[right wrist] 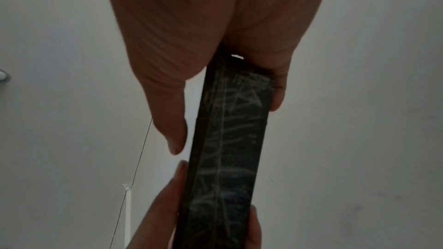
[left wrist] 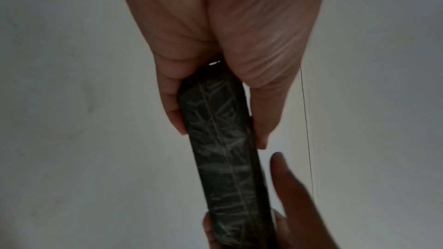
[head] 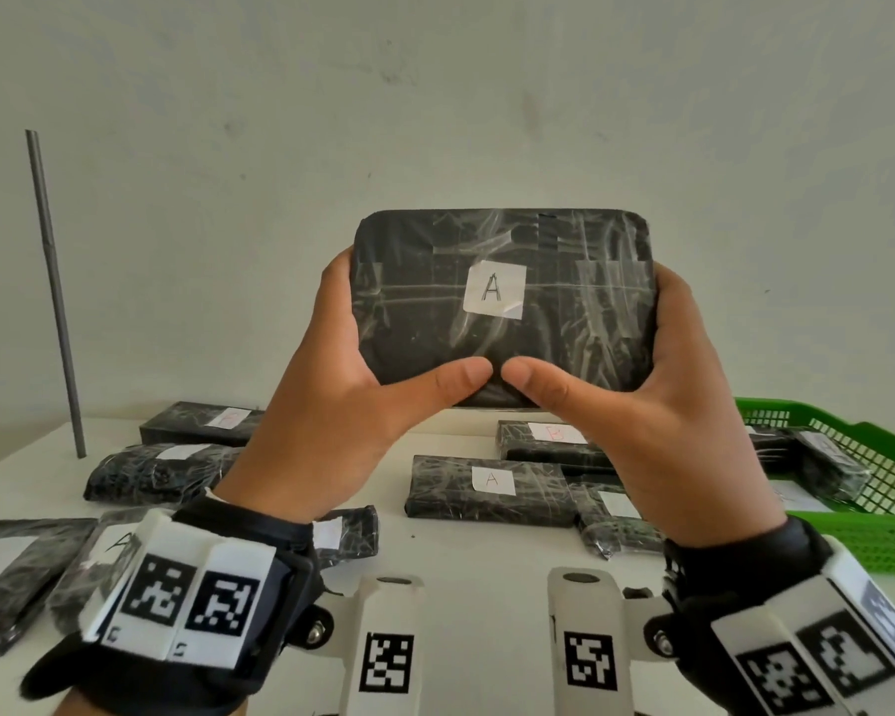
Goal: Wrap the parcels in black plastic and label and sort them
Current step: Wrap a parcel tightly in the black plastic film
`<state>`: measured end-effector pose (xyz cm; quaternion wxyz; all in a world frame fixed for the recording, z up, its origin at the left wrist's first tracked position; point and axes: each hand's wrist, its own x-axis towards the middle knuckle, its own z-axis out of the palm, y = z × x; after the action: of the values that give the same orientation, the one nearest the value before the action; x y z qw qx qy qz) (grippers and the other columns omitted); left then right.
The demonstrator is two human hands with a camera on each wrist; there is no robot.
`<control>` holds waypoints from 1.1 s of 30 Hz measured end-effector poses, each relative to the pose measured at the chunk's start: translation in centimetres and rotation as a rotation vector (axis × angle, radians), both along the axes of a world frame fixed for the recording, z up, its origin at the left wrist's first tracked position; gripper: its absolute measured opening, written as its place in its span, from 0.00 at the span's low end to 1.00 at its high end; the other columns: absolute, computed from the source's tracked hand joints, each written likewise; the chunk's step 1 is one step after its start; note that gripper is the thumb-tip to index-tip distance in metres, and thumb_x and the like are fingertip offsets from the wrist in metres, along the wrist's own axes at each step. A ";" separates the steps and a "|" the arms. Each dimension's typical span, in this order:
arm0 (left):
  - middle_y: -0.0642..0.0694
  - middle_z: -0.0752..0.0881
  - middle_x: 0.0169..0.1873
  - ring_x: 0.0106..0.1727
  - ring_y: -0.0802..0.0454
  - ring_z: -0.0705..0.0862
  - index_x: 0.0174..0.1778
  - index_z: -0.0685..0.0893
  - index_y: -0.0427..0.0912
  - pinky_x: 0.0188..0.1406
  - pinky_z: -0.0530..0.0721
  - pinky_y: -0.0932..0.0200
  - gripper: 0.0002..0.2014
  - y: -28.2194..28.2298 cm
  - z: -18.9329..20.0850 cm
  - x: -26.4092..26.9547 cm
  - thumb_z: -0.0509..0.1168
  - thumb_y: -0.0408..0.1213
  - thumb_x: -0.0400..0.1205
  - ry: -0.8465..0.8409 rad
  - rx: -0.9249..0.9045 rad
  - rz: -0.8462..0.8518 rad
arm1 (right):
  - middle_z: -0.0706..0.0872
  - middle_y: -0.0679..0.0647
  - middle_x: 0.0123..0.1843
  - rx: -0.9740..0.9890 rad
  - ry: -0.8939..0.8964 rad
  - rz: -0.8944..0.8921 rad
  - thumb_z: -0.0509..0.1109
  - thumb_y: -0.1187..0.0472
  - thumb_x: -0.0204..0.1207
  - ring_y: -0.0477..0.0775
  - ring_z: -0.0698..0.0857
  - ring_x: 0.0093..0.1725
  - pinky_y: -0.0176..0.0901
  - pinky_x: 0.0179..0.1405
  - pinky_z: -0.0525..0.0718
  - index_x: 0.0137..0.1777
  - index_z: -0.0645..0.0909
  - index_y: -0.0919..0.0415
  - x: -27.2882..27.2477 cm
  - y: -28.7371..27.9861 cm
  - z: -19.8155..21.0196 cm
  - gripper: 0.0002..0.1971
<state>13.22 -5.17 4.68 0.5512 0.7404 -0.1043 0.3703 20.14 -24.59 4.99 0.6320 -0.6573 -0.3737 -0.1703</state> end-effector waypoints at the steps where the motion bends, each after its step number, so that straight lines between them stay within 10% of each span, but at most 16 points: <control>1: 0.59 0.89 0.64 0.65 0.60 0.89 0.80 0.70 0.55 0.66 0.88 0.58 0.42 -0.1 0.0 0.0 0.82 0.47 0.71 0.002 0.000 -0.007 | 0.89 0.45 0.66 0.007 0.017 0.016 0.88 0.50 0.63 0.45 0.90 0.66 0.47 0.65 0.91 0.76 0.73 0.49 0.1 -0.1 0.1 0.42; 10: 0.59 0.91 0.61 0.63 0.59 0.90 0.79 0.71 0.55 0.64 0.87 0.60 0.33 -0.3 0.0 0.1 0.74 0.48 0.78 0.046 -0.018 -0.097 | 0.94 0.46 0.60 0.037 0.126 0.061 0.68 0.62 0.89 0.46 0.92 0.62 0.45 0.61 0.92 0.69 0.82 0.55 1.2 -1.5 0.2 0.11; 15: 0.52 0.91 0.65 0.67 0.52 0.89 0.77 0.75 0.55 0.70 0.86 0.48 0.30 0.9 -0.3 0.4 0.75 0.46 0.79 0.081 -0.122 -0.204 | 0.92 0.53 0.65 0.146 0.194 0.249 0.66 0.62 0.80 0.55 0.87 0.72 0.66 0.83 0.76 0.64 0.89 0.55 2.1 -1.9 -0.1 0.16; 22: 0.50 0.92 0.64 0.64 0.50 0.91 0.77 0.77 0.52 0.57 0.91 0.55 0.23 1.3 -0.1 0.2 0.68 0.41 0.84 0.083 -0.207 -0.315 | 0.91 0.61 0.63 0.302 0.354 0.481 0.58 0.69 0.87 0.54 0.88 0.64 0.52 0.76 0.78 0.62 0.88 0.68 2.1 -2.1 0.4 0.16; 26: 0.48 0.94 0.56 0.54 0.52 0.94 0.69 0.84 0.49 0.47 0.93 0.54 0.16 0.6 0.0 0.7 0.64 0.41 0.85 0.109 -0.370 -0.299 | 0.89 0.33 0.65 -0.034 0.098 0.054 0.62 0.55 0.89 0.35 0.87 0.63 0.37 0.71 0.81 0.72 0.81 0.49 1.5 -1.5 0.1 0.14; 30: 0.42 0.94 0.54 0.49 0.49 0.94 0.66 0.86 0.43 0.42 0.93 0.52 0.14 0.3 -0.3 1.1 0.59 0.38 0.90 0.215 -0.547 -0.359 | 0.77 0.51 0.82 0.107 -0.067 -0.073 0.68 0.43 0.76 0.43 0.78 0.79 0.40 0.77 0.78 0.89 0.65 0.39 1.2 -0.5 -0.6 0.39; 33: 0.40 0.94 0.51 0.46 0.48 0.94 0.61 0.89 0.40 0.41 0.94 0.51 0.14 0.1 -0.3 1.0 0.64 0.42 0.85 0.289 -0.569 -0.394 | 0.73 0.54 0.85 0.106 -0.324 -0.147 0.64 0.47 0.79 0.46 0.67 0.88 0.35 0.82 0.67 0.81 0.74 0.55 1.6 -0.5 -0.7 0.30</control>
<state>14.17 -5.05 4.40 0.8045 0.5681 -0.0590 0.1629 21.73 -25.12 4.31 0.5833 -0.6124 -0.4121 -0.3389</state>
